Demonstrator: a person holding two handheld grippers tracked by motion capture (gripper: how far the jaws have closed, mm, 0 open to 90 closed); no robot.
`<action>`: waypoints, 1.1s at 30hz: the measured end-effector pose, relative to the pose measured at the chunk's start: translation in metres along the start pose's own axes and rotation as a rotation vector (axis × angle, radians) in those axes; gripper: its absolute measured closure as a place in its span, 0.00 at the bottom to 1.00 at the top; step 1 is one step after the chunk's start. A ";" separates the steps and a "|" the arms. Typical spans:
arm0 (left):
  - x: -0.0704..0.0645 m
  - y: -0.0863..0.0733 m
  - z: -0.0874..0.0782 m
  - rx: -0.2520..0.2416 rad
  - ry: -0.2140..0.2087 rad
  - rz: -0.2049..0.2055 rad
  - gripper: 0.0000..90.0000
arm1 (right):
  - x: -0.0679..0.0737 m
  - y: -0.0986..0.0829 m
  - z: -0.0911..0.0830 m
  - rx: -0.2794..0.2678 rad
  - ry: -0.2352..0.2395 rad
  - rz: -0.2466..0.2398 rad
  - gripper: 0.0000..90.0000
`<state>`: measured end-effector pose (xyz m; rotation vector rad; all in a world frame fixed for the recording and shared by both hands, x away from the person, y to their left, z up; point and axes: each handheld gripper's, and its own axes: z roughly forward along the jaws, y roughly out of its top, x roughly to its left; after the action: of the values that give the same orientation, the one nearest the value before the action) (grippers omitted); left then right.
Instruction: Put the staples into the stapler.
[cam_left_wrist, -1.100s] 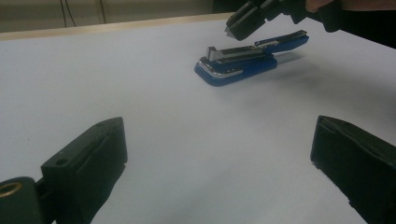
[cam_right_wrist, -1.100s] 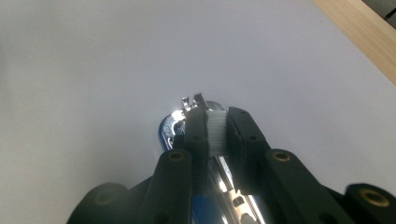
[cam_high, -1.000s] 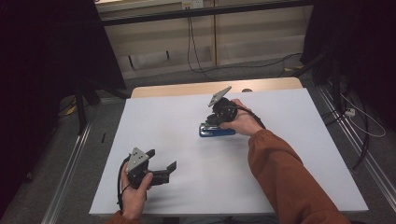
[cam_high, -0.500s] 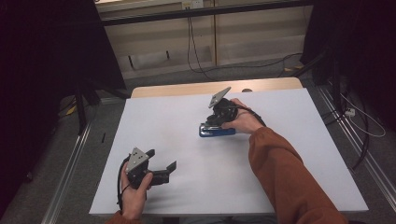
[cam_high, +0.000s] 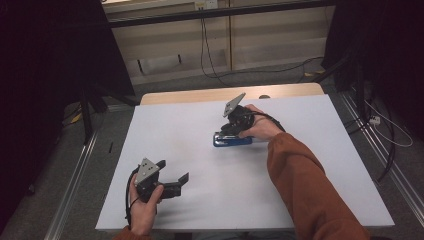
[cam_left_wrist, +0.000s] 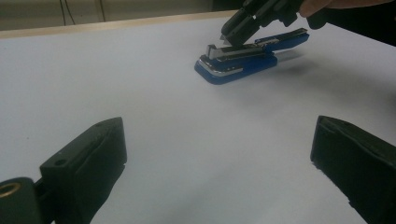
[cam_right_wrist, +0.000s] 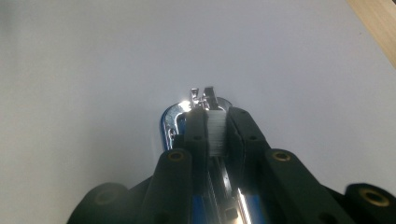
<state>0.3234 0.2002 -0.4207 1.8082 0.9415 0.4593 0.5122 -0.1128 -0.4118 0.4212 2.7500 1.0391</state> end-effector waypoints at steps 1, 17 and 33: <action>0.000 0.000 0.000 0.000 -0.001 0.000 0.04 | 0.000 0.000 0.000 0.000 0.001 -0.005 0.88; 0.000 0.000 0.000 0.001 -0.002 -0.002 0.04 | -0.002 0.003 0.006 0.007 0.034 -0.057 0.88; 0.000 0.000 -0.001 0.002 -0.004 -0.001 0.04 | -0.001 0.006 0.008 0.015 0.038 -0.080 0.88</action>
<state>0.3232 0.2008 -0.4206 1.8094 0.9408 0.4545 0.5167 -0.1043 -0.4140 0.2940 2.7846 1.0188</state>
